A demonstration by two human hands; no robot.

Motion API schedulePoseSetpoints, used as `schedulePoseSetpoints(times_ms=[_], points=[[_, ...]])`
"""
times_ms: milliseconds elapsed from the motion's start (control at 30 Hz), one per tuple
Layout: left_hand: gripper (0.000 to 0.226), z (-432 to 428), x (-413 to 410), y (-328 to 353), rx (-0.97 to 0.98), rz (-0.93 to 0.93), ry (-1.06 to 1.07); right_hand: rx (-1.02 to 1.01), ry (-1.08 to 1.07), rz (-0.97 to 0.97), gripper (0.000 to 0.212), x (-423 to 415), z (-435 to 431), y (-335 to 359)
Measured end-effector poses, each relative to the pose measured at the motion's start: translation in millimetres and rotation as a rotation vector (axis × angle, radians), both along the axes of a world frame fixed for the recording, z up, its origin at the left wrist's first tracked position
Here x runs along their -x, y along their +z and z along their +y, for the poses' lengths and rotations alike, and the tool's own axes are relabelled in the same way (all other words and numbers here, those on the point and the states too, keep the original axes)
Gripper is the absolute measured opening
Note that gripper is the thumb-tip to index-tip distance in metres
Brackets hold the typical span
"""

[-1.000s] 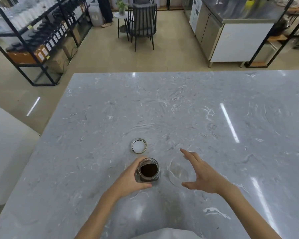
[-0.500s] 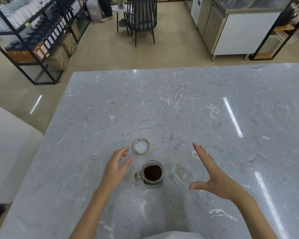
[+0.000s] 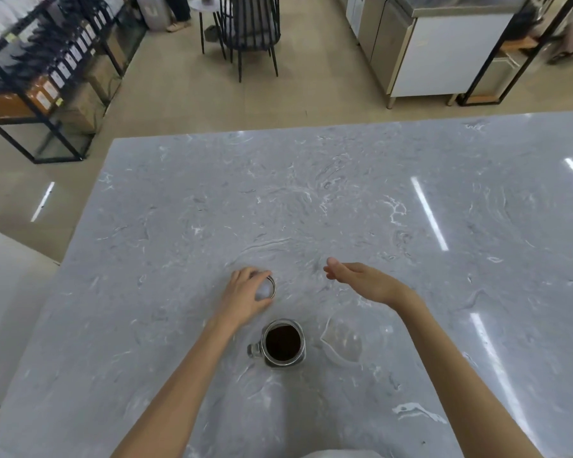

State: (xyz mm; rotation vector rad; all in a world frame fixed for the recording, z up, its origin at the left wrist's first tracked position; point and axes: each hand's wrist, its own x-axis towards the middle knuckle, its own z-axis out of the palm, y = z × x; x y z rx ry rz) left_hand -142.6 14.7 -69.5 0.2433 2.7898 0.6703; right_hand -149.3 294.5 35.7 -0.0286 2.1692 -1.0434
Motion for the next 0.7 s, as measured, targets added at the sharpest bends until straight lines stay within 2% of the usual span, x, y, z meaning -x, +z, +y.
schedulePoseSetpoints(times_ms=[100, 133, 167, 233, 300, 433, 700], points=[[0.061, 4.6, 1.7, 11.2, -0.087, -0.038, 0.148, -0.001, 0.069, 0.014, 0.062, 16.8, -17.4, -4.6], [0.051, 7.3, 2.6, 18.6, -0.244, -0.067, 0.262, 0.015, 0.082, 0.03, 0.058, 19.8, -23.7, -4.6], [0.039, 10.3, 4.2, 28.6, -0.485, -0.139, 0.408, 0.048, 0.095, 0.046, 0.059, 21.6, -30.6, -3.9], [0.03, 12.7, 3.8, 46.9, -0.947, -0.357, 0.629, 0.143, 0.141, 0.081, 0.067, 20.7, -45.3, -1.8], [0.028, 11.1, -1.4, 62.5, -1.186, -0.501, 0.65, 0.215, 0.193, 0.13, 0.076, 16.5, -59.8, 0.4], [0.026, 12.5, -17.3, 89.6, -1.36, -0.567, 0.622, 0.309, 0.221, 0.247, 0.081, 6.9, -76.9, 5.1], [0.034, 10.1, -45.8, 120.2, -1.37, -0.577, 0.578, 0.366, 0.197, 0.418, 0.075, -21.2, -78.9, 27.5]])
